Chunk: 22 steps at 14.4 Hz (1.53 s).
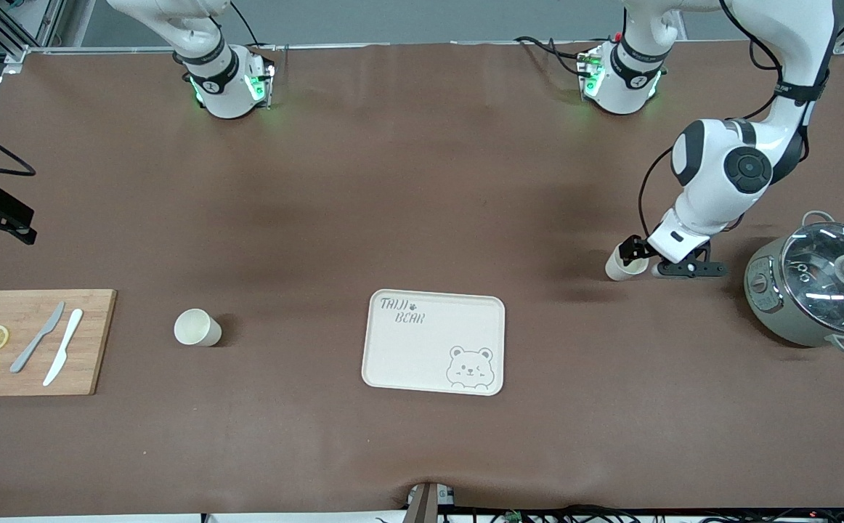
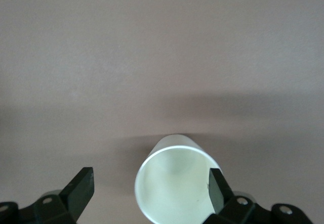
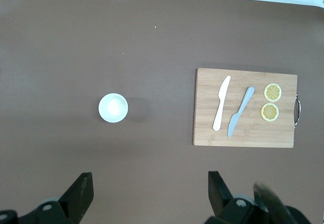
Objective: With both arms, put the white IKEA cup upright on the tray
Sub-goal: 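Close the left gripper on the cup while the right gripper reaches the other cup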
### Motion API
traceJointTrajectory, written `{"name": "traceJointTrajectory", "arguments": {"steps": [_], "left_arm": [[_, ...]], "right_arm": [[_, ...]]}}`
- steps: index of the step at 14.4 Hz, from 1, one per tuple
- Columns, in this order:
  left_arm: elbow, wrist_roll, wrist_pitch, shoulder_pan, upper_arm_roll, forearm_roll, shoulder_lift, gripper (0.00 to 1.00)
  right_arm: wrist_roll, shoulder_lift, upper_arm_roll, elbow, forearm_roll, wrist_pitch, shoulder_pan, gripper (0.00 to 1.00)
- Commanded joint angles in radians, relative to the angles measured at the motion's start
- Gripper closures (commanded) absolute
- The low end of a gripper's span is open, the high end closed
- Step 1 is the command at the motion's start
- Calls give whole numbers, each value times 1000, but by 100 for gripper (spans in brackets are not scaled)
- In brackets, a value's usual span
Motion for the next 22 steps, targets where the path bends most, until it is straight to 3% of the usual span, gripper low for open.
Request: {"name": "traceJointTrajectory", "arguments": {"steps": [1, 7, 9, 11, 16, 17, 18, 22], "left_arm": [[-41, 8, 11, 9, -3, 32, -24, 0], [-38, 8, 16, 29, -4, 45, 8, 0], [-36, 8, 34, 29, -3, 45, 25, 0], [-36, 8, 51, 29, -3, 45, 41, 0], [-29, 8, 67, 31, -3, 46, 74, 0], [-27, -18, 65, 29, -4, 46, 76, 17], [-33, -44, 61, 29, -3, 46, 65, 99], [-18, -55, 59, 21, -4, 49, 58, 100]], "right_arm": [[-4, 28, 12, 14, 3, -12, 0, 0], [-4, 132, 15, 4, 11, -10, 43, 0], [-7, 214, 16, 5, 37, 84, 22, 0], [-135, 282, 12, 2, 121, 148, -23, 0], [-185, 438, 12, -4, 137, 300, -31, 0], [-185, 460, 12, -4, 146, 320, -31, 0], [-185, 477, 12, -4, 149, 335, -28, 0], [-183, 511, 13, -4, 151, 343, -5, 0]]}}
